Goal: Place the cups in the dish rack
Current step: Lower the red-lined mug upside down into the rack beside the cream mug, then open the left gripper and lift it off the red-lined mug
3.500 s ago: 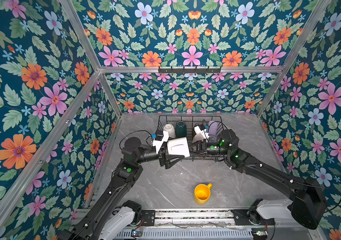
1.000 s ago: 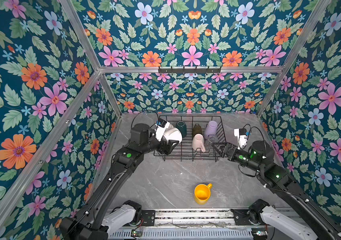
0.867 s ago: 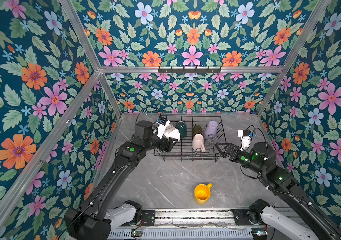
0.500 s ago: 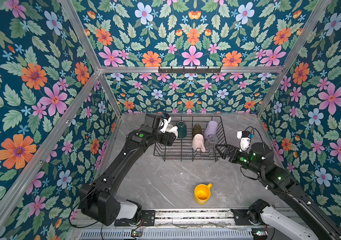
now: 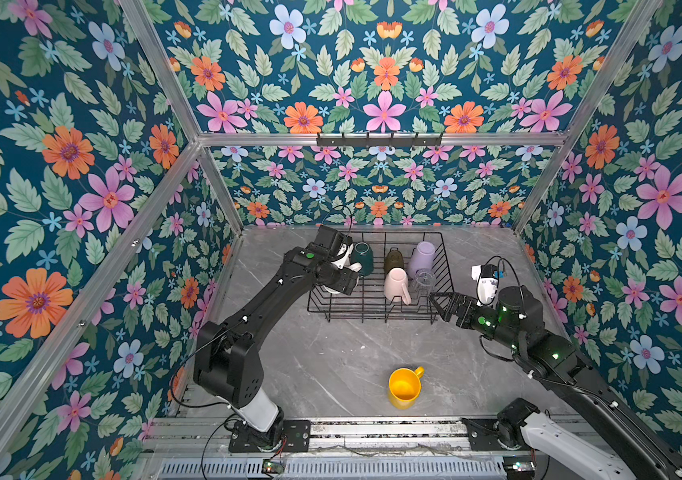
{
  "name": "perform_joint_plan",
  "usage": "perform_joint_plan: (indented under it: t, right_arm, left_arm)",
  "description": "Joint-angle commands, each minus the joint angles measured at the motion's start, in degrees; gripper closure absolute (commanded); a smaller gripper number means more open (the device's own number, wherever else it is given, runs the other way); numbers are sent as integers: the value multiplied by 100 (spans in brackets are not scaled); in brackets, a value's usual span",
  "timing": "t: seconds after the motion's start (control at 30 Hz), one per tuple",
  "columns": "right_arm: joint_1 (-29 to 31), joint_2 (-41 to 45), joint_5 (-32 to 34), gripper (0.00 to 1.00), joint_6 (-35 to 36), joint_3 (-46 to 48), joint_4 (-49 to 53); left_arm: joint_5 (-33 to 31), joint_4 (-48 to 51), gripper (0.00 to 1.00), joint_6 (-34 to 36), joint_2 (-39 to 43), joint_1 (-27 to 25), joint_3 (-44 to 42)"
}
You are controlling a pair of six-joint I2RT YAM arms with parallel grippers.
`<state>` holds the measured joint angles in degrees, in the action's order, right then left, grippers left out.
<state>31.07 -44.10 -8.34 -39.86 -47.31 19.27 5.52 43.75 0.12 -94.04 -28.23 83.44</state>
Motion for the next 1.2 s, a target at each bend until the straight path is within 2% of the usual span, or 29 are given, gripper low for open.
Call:
perform_joint_plan:
  t: [0.0, 0.27, 1.1, 1.17]
  right_arm:
    - [-3, -7, 87, 1, 127, -7, -64]
    - [-3, -11, 104, 1, 174, 39, -81]
    - [-29, 90, 96, 1, 266, 99, -24]
    - [-39, 102, 92, 1, 259, 117, -20]
  left_arm:
    - [-325, 125, 100, -21, -189, -16, 123]
    - [-630, 238, 100, 31, -638, -42, 279]
    - [-978, 442, 100, 8, -1949, -42, 628]
    - [-1013, 440, 94, -12, -1973, -36, 623]
